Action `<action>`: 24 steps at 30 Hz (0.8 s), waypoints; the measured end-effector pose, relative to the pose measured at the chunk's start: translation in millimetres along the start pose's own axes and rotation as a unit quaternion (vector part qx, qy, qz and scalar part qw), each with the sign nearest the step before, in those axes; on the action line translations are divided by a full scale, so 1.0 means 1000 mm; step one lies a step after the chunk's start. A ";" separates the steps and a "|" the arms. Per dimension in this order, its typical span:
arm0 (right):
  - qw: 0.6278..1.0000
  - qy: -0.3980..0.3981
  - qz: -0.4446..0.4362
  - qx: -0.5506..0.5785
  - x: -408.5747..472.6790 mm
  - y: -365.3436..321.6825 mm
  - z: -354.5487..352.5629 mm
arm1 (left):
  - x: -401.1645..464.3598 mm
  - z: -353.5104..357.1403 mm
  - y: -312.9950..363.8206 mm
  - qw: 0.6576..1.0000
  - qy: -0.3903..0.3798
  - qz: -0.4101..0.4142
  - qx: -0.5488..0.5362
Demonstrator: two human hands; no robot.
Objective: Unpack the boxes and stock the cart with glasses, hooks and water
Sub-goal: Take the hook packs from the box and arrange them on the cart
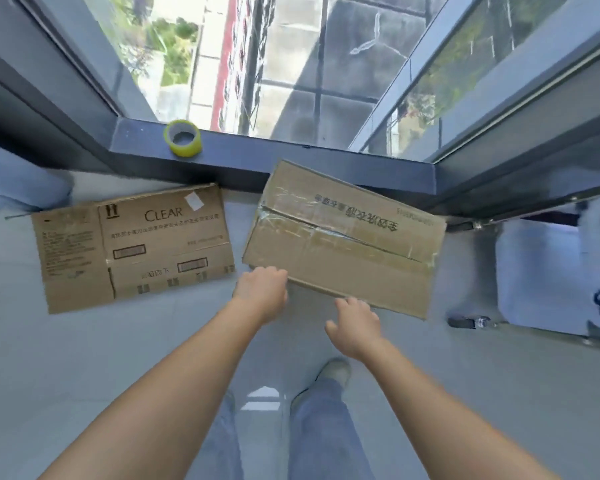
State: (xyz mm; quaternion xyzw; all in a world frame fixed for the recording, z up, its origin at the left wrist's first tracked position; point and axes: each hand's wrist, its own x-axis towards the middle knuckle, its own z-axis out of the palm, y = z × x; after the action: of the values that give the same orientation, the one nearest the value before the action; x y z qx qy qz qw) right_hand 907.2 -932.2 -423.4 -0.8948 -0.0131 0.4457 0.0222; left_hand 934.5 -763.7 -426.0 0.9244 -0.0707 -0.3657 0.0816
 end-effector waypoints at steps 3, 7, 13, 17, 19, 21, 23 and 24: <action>0.999 0.029 0.012 0.021 -0.015 0.071 -0.013 | 0.012 -0.012 0.071 0.999 -0.003 0.021 0.029; 0.994 0.071 0.034 0.074 -0.028 0.155 -0.038 | 0.033 -0.034 0.167 0.996 0.001 0.067 0.051; 0.976 0.108 0.097 0.165 -0.031 0.249 -0.063 | 0.063 -0.060 0.277 0.982 -0.008 0.157 0.105; 0.934 0.121 0.176 0.285 -0.027 0.303 -0.067 | 0.090 -0.072 0.339 0.963 -0.014 0.229 0.138; 0.904 0.138 0.211 0.346 -0.022 0.332 -0.068 | 0.104 -0.075 0.368 0.959 -0.015 0.247 0.140; 0.873 0.152 0.253 0.389 -0.021 0.364 -0.065 | 0.111 -0.071 0.398 0.954 -0.021 0.265 0.140; 0.844 0.167 0.286 0.421 -0.016 0.397 -0.060 | 0.117 -0.065 0.426 0.950 -0.036 0.276 0.142; 0.831 0.174 0.298 0.436 -0.012 0.413 -0.058 | 0.120 -0.061 0.441 0.948 -0.045 0.281 0.142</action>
State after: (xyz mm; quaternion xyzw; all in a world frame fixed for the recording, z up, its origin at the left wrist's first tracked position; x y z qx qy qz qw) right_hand 947.8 -1347.0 -399.8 -0.8157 0.4541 0.2267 0.2776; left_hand 1032.3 -1211.2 -372.8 0.8518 -0.3825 -0.3551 0.0453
